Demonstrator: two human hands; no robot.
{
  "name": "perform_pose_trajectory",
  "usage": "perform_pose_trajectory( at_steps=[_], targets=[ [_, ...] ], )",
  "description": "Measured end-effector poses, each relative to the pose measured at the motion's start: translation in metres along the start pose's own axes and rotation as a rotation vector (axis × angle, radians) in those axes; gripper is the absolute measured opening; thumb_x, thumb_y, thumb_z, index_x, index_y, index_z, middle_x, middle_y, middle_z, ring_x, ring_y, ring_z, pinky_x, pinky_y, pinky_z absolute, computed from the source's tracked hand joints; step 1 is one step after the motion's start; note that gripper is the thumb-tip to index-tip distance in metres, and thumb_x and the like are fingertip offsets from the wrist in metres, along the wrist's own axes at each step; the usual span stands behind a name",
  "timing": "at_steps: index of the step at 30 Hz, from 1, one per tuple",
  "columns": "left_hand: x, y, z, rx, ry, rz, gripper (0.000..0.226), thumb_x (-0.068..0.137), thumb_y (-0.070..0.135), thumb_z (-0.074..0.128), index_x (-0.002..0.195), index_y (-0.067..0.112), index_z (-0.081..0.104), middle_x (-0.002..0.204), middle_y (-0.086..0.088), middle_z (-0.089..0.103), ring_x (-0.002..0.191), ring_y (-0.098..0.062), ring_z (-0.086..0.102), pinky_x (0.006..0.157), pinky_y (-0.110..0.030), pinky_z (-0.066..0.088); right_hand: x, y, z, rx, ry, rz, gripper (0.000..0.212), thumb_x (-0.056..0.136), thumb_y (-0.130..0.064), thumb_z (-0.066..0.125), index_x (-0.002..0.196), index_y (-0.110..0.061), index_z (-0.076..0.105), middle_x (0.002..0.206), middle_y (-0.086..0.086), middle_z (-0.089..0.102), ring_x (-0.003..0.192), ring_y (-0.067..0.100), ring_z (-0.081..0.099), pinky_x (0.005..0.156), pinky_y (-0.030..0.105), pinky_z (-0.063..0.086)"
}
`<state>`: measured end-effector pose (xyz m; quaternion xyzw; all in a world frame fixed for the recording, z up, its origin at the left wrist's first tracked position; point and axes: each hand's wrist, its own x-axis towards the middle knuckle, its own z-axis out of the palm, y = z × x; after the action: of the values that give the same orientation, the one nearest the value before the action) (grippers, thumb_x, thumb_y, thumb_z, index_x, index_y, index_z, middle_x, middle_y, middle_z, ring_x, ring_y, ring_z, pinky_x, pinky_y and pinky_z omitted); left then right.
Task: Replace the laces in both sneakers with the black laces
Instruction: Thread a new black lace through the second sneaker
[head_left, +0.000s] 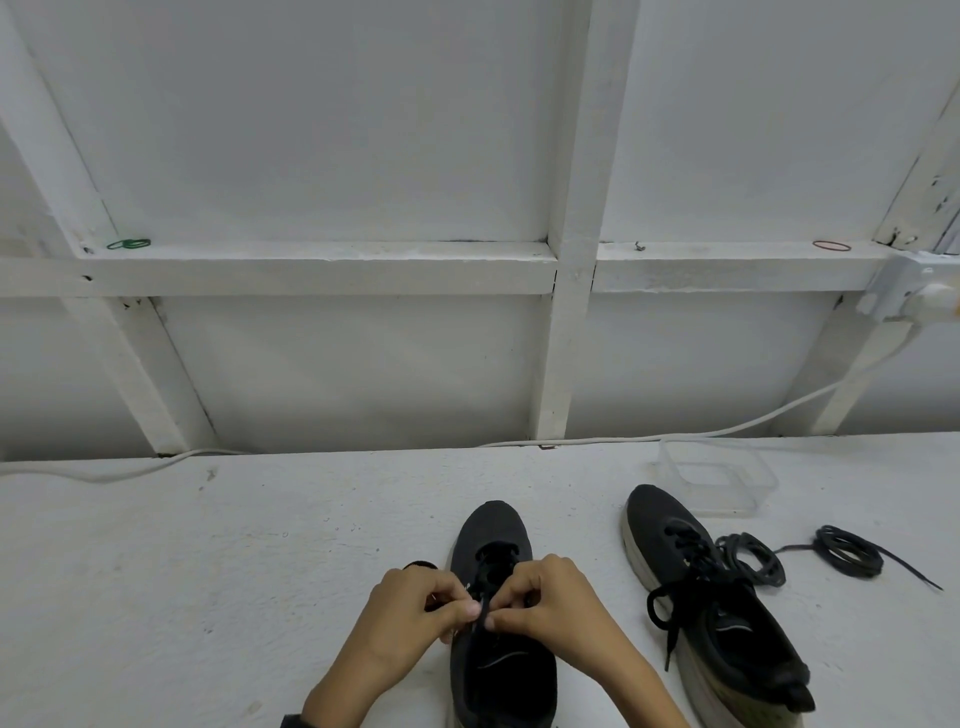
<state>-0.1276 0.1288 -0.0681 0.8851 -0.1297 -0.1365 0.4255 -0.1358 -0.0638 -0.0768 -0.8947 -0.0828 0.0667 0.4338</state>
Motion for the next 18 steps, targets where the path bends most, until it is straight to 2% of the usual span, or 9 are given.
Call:
perform_pose_trajectory(
  at_steps=[3,6,8,11,13,18],
  targets=[
    [-0.005,-0.003,-0.005,-0.015,-0.012,0.015,0.011,0.087,0.03,0.07,0.078,0.031,0.075,0.083,0.003,0.068,0.065,-0.009,0.065,0.069,-0.02,0.049,0.0,-0.001,0.0,0.012,0.0,0.006,0.021,0.071,-0.03,0.081,0.06,-0.044,0.068,0.064,-0.025,0.06,0.065,0.001,0.055,0.062,0.019,0.041],
    [-0.007,-0.006,-0.009,-0.043,-0.025,0.015,0.017,0.089,0.018,0.068,0.086,0.032,0.077,0.087,0.006,0.069,0.067,-0.01,0.066,0.07,-0.019,0.053,-0.001,-0.002,0.0,0.016,-0.005,0.002,0.023,0.072,-0.029,0.081,0.062,-0.045,0.068,0.063,-0.025,0.06,0.064,0.0,0.055,0.061,0.016,0.041],
    [-0.006,-0.004,-0.008,-0.058,-0.015,0.013,0.019,0.087,0.015,0.069,0.086,0.031,0.077,0.083,0.006,0.071,0.067,-0.01,0.067,0.071,-0.021,0.054,-0.001,-0.003,0.0,0.021,-0.007,0.002,0.023,0.072,-0.029,0.081,0.062,-0.045,0.068,0.062,-0.022,0.061,0.063,0.0,0.055,0.061,0.016,0.041],
    [-0.004,-0.001,-0.005,-0.056,0.008,0.006,0.016,0.085,0.012,0.071,0.081,0.027,0.075,0.071,0.011,0.072,0.068,-0.006,0.068,0.067,-0.013,0.048,-0.001,-0.004,0.0,0.022,-0.006,0.007,0.026,0.071,-0.028,0.081,0.059,-0.045,0.067,0.061,-0.023,0.06,0.062,0.0,0.054,0.061,0.017,0.04],
    [-0.003,-0.001,-0.002,-0.045,0.005,0.009,0.017,0.085,0.01,0.071,0.079,0.027,0.073,0.068,0.012,0.07,0.07,-0.006,0.069,0.067,-0.012,0.048,-0.001,-0.004,0.0,0.015,-0.007,0.009,0.025,0.07,-0.028,0.081,0.059,-0.044,0.067,0.061,-0.023,0.059,0.062,0.0,0.054,0.061,0.017,0.041],
    [-0.002,0.001,0.003,-0.037,0.022,-0.005,0.017,0.082,0.011,0.073,0.076,0.027,0.074,0.067,0.009,0.071,0.067,-0.004,0.07,0.07,-0.014,0.051,-0.003,-0.004,-0.003,-0.048,-0.045,-0.012,0.011,0.068,-0.036,0.081,0.068,-0.041,0.071,0.063,-0.014,0.057,0.062,0.001,0.052,0.061,0.019,0.04]
  ],
)
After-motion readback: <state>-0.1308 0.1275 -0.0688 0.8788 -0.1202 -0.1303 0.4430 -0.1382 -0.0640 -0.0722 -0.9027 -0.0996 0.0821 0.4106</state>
